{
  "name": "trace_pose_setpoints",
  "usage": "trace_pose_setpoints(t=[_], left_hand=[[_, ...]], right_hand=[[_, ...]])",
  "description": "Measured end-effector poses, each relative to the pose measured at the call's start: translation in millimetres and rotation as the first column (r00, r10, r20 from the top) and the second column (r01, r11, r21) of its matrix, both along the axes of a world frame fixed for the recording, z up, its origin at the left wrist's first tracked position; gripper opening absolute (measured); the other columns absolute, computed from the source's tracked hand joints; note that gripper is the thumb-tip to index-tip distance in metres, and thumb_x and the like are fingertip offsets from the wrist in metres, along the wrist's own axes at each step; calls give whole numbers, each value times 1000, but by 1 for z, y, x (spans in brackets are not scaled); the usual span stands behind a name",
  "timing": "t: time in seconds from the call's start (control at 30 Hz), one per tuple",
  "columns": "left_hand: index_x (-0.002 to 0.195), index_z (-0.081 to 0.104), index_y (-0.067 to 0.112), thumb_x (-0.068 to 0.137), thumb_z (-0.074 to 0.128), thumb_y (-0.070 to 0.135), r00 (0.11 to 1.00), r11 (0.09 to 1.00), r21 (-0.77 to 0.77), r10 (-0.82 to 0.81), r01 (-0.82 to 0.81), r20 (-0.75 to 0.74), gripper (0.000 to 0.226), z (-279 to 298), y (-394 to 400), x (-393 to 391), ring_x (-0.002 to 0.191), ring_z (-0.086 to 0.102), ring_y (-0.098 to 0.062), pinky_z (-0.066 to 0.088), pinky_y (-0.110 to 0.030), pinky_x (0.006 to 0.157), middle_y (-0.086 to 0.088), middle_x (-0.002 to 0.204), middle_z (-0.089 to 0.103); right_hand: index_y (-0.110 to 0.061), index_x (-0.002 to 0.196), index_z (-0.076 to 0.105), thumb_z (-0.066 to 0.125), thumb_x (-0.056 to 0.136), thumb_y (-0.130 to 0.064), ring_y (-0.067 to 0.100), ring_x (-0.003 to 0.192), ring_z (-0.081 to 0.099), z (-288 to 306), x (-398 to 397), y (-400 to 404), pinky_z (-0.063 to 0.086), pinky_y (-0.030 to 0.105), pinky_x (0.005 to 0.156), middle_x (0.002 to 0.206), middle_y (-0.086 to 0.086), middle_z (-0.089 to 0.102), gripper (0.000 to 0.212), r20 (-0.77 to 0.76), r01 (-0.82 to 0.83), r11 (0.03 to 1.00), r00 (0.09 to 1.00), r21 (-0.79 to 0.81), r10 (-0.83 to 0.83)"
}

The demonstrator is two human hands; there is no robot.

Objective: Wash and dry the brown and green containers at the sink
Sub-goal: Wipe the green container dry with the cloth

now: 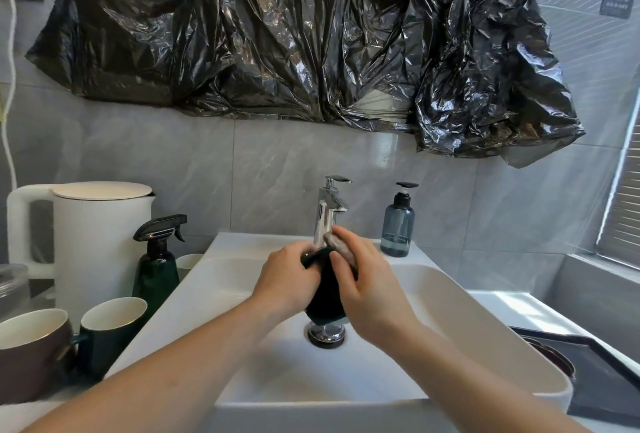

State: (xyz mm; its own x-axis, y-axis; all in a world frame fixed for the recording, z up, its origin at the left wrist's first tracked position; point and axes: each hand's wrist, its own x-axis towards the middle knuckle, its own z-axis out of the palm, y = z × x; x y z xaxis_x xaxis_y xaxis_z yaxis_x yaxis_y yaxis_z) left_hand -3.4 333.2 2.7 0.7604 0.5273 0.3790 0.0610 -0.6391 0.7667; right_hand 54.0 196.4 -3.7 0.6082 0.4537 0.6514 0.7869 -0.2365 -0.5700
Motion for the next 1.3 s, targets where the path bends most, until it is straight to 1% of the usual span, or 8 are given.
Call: trace_pose_setpoints(t=[0.17,0.33,0.5,0.67,0.87,1.1,1.2,1.3], left_hand=[[86,68,26,104,56,24,986,981,-146,142,-128,91,22,4,3,-3,71,71,-30,61,-35,51,-3,88,74],[108,63,26,109,48,16,981,916,-389,151,-92,123,17,5,2,-10,86,67,-26,64,-33,59,-8,113,71],[121,61,19,109,45,9,969,875,-483,146,-33,198,23,12,-10,-8,78,60,-15,52,-19,39,-10,117,65],[135,62,16,107,47,13,950,869,-462,273,-177,150,32,6,8,-3,114,61,-38,55,-43,99,-14,129,67],[120,60,28,107,48,15,969,902,-418,188,-107,158,22,4,-4,0,94,62,-27,56,-28,62,-5,117,68],[132,62,17,105,47,15,971,847,-516,214,-128,110,31,6,-2,-1,113,64,-37,56,-51,102,-10,119,68],[122,66,19,97,51,16,995,857,-514,28,25,95,29,4,-6,-6,82,78,-34,66,-46,76,-8,107,76],[119,68,16,99,56,29,995,896,-434,-95,93,18,27,-1,-5,-6,67,79,-28,67,-40,63,-6,103,78]], right_hand=[[-28,160,34,44,109,-34,2,143,40,3,-11,5,32,31,122,158,-14,42,52,-104,-63,997,992,39,66],[-35,165,7,37,111,-35,-18,133,24,2,-26,8,20,-2,102,158,-26,22,62,-172,-126,991,978,-39,118],[-32,165,13,33,107,-44,4,152,27,11,-14,18,26,35,126,168,-11,26,63,-214,-115,988,968,100,135],[-33,164,-12,35,109,-40,-4,150,19,-11,-36,12,19,24,124,170,-17,12,73,-258,-197,980,949,-32,183],[-30,166,4,37,109,-34,0,150,23,8,-22,21,24,26,123,168,-12,18,65,-186,-114,988,974,103,132],[-34,163,-15,40,109,-35,-1,137,34,-9,-34,16,28,16,108,162,-16,25,76,-283,-163,986,945,19,162],[-27,164,7,41,109,-28,-2,129,36,6,-25,21,30,14,106,156,-9,32,64,-223,-77,990,969,117,102],[-29,161,18,42,108,-33,9,126,46,14,-14,18,43,39,112,147,-3,38,58,-190,-38,996,980,85,54]])
